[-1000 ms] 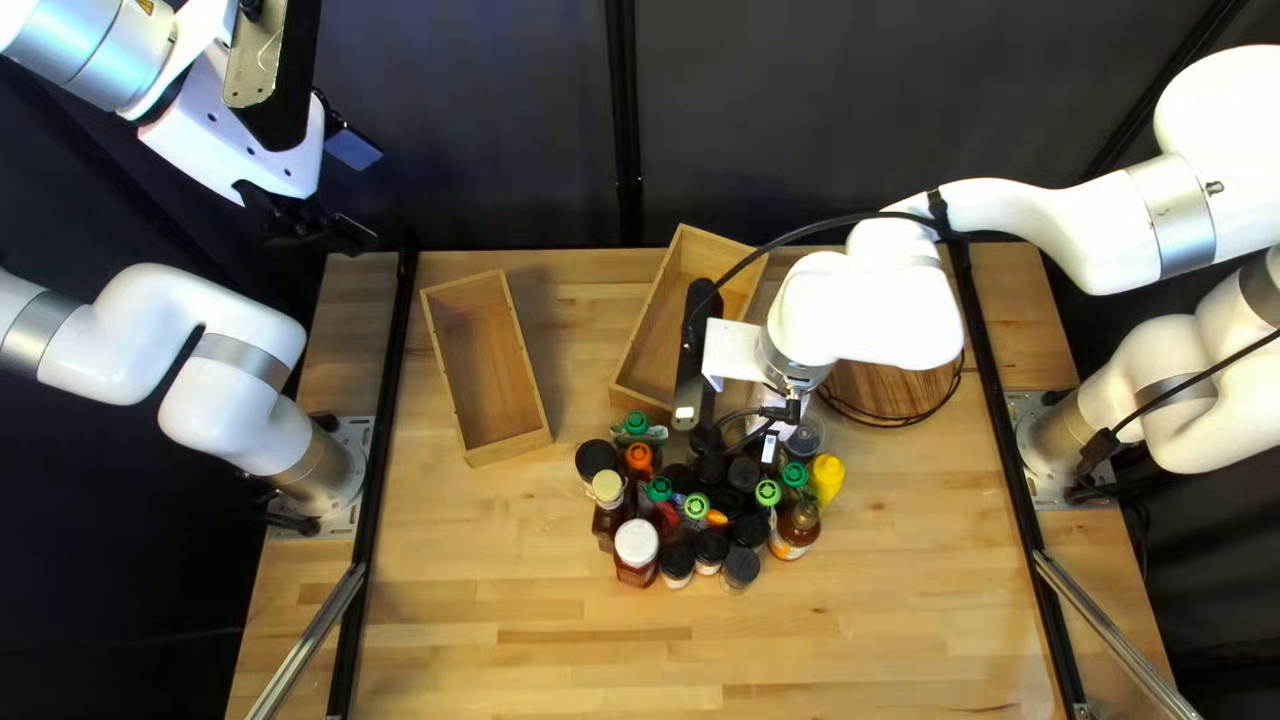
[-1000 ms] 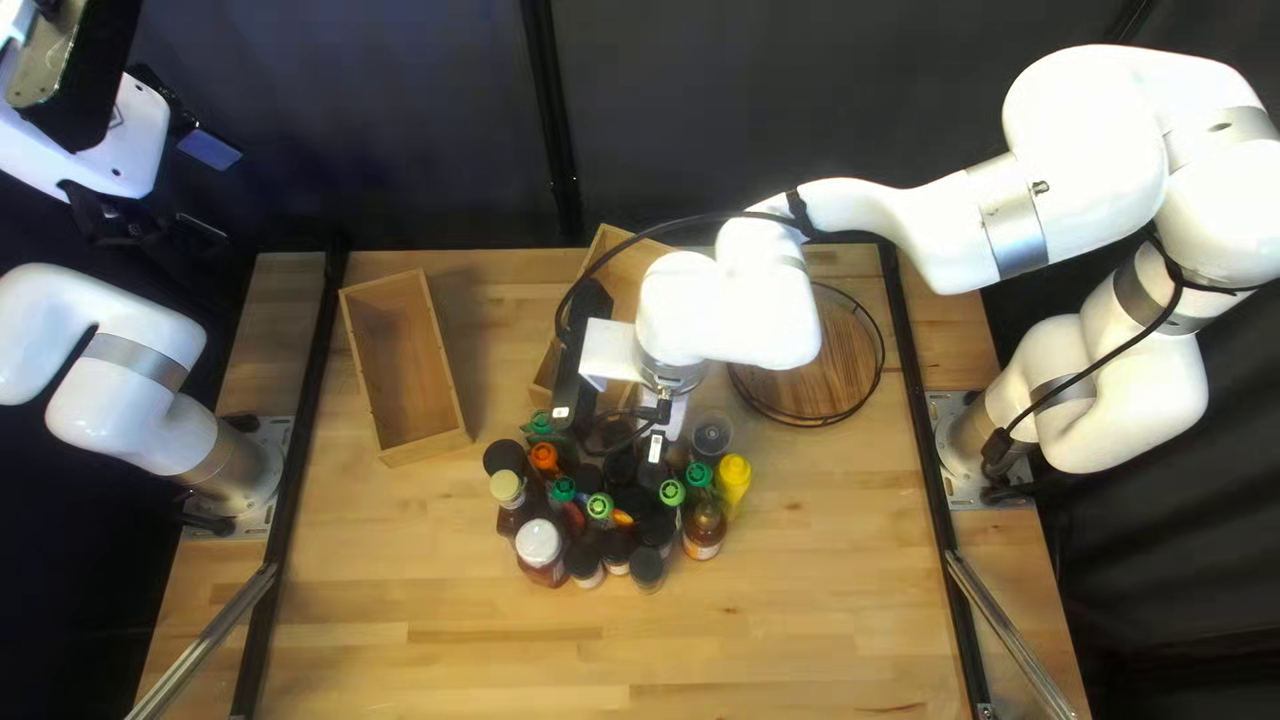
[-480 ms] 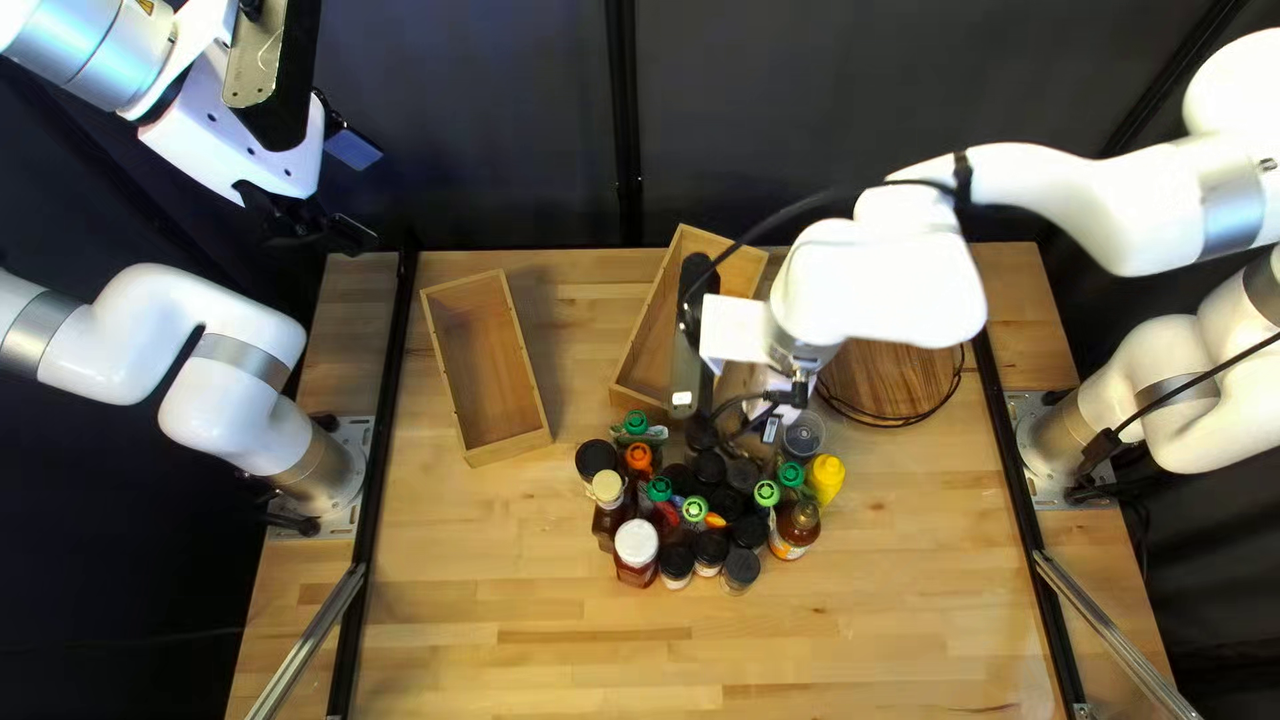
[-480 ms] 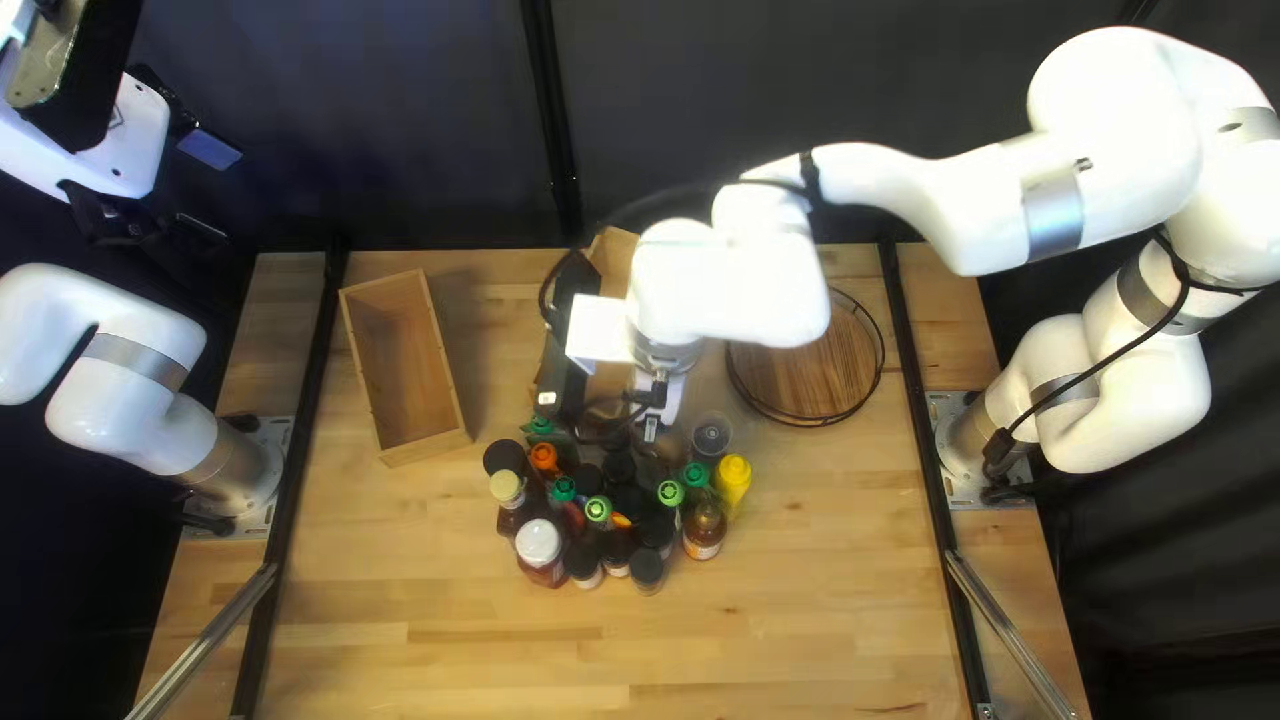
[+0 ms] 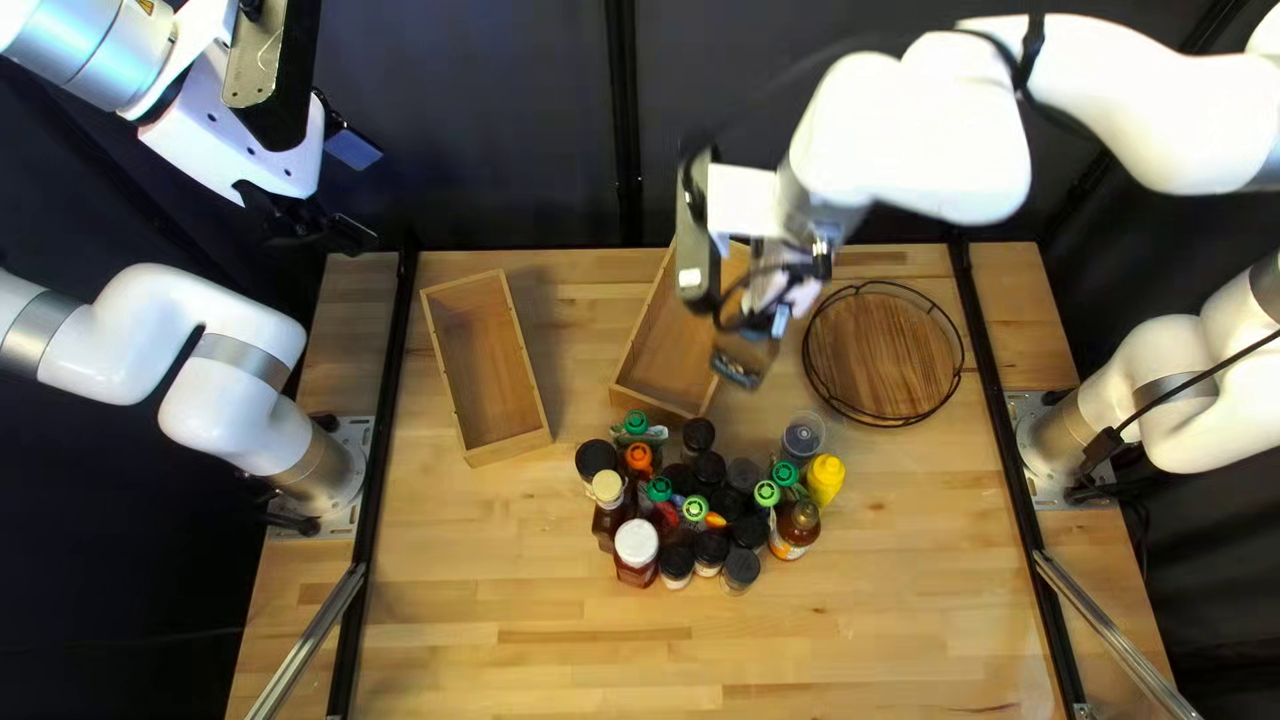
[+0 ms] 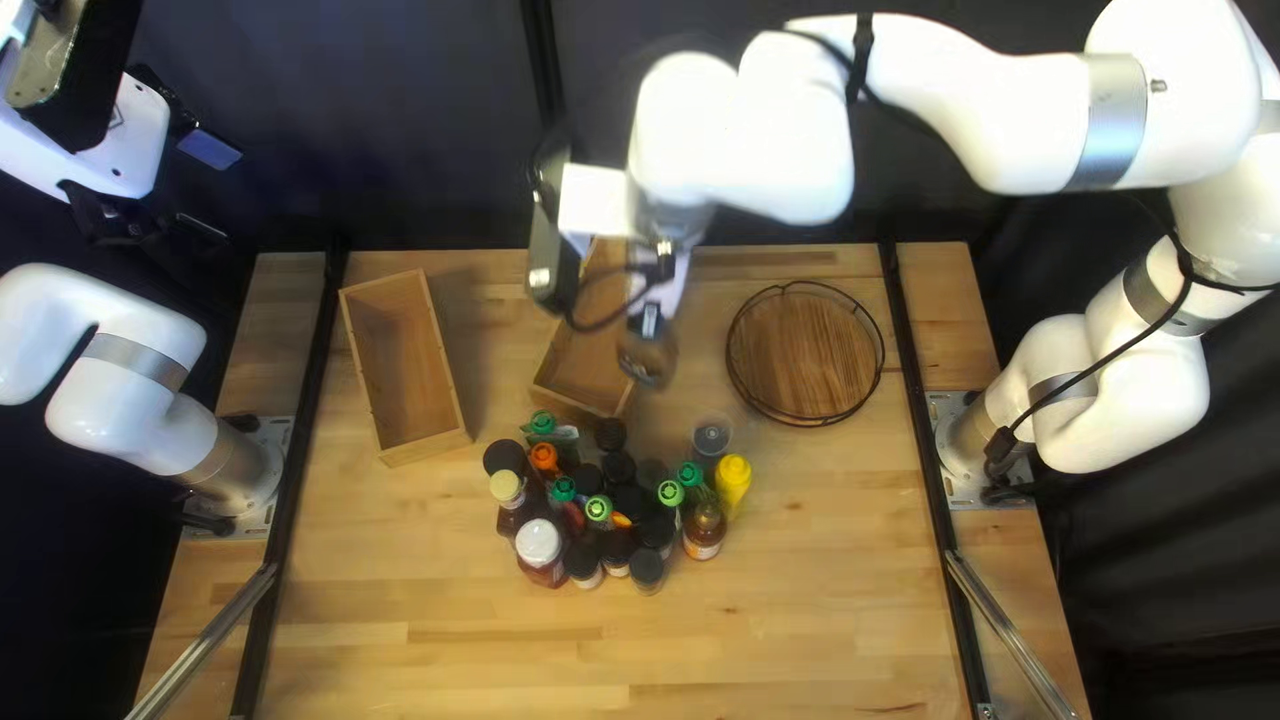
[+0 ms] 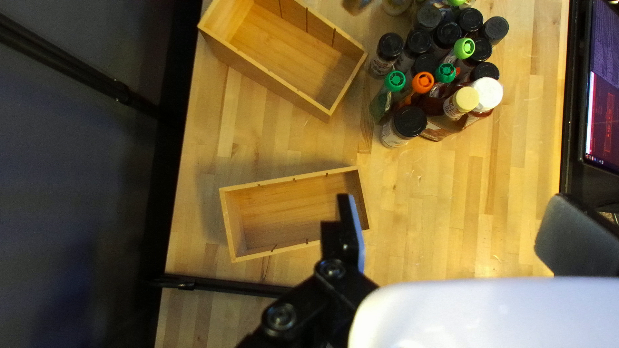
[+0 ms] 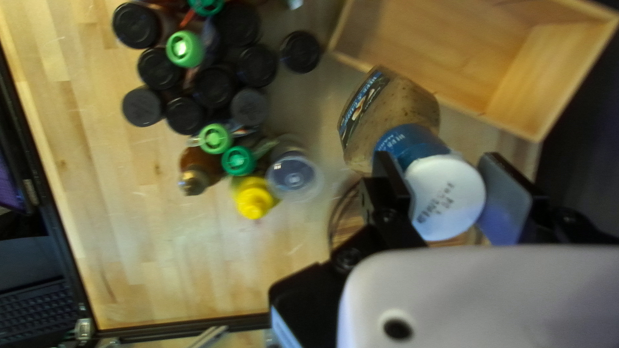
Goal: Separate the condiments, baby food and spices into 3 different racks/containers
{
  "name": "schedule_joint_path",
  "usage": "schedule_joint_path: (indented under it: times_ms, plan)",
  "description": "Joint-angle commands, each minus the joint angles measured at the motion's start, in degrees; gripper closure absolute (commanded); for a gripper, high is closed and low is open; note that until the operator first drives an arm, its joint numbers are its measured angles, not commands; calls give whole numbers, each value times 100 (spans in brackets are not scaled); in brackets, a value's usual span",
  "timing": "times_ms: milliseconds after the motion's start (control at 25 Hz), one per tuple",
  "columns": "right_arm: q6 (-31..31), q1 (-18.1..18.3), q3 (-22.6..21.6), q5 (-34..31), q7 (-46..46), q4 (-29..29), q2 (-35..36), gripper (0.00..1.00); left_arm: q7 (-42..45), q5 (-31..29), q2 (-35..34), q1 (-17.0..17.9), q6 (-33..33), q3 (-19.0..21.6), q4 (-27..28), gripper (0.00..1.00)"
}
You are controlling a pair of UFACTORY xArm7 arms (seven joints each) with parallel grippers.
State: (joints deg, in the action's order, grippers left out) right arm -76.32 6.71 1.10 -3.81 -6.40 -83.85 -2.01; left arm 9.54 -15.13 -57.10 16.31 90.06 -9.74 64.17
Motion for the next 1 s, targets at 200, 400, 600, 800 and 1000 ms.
schedule_joint_path:
  times_ms: [200, 400, 600, 800, 1000]
  plan:
    - [320, 457, 414, -139, -1028, -362, 693, 100, 0, 0, 0, 0, 0, 0, 0, 0]
    - [865, 604, 536, -321, -1454, -10, 782, 100, 0, 0, 0, 0, 0, 0, 0, 0]
    - [1309, 717, 627, -422, -1649, 229, 909, 100, 0, 0, 0, 0, 0, 0, 0, 0]
    - [1390, 783, 675, -439, -1722, 157, 1184, 100, 0, 0, 0, 0, 0, 0, 0, 0]
    - [1415, 829, 692, -388, -1777, 126, 1364, 100, 0, 0, 0, 0, 0, 0, 0, 0]
